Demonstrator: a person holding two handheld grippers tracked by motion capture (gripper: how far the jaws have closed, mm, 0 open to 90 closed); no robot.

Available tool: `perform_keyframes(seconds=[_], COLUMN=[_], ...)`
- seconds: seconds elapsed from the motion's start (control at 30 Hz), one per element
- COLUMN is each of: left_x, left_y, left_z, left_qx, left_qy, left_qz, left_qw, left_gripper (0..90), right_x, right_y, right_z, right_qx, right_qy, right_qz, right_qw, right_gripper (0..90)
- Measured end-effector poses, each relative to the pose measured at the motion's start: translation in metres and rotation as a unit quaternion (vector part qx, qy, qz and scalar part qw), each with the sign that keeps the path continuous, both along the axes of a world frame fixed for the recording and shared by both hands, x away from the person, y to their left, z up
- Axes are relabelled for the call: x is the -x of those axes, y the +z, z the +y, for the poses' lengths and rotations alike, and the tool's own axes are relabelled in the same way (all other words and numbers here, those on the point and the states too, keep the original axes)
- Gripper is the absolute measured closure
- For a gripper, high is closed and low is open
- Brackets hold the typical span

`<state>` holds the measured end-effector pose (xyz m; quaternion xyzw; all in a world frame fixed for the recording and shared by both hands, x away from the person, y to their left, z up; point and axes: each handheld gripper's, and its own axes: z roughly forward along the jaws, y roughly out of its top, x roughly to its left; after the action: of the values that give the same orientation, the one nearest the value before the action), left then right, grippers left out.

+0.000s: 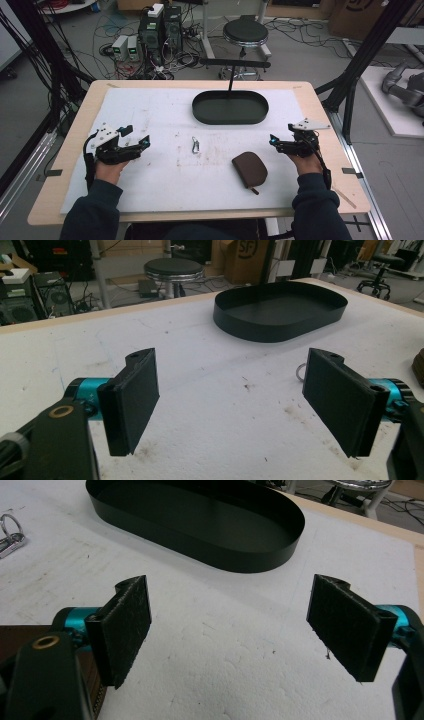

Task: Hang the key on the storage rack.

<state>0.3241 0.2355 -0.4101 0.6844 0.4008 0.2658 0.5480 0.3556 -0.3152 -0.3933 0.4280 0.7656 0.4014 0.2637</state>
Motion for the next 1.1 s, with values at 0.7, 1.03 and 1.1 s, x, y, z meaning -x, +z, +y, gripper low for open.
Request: perform_keyframes(seconds=[0.7, 1.03, 1.1], left_x=[-0.005, -0.002, -0.002], left_y=[-0.001, 0.0, 0.0], left_z=[-0.012, -0.001, 0.002], left_qx=[-0.005, -0.005, -0.004], left_qy=[-0.009, 0.002, 0.006], left_qz=[0.0, -0.006, -0.008], left_qw=[0.9999, 1.0, 0.9999], left_gripper=[23.0, 23.0, 23.0], right_x=[0.008, 0.009, 0.009], right_y=[-0.001, 0.0, 0.0], right_z=[-0.007, -0.008, -0.008], right_qx=[0.0, -0.001, -0.001], right_qy=[0.003, 0.001, 0.002], right_qz=[-0.007, -0.012, -0.011], right_qw=[1.0, 0.9999, 0.9999], right_gripper=[18.1, 18.1, 18.1])
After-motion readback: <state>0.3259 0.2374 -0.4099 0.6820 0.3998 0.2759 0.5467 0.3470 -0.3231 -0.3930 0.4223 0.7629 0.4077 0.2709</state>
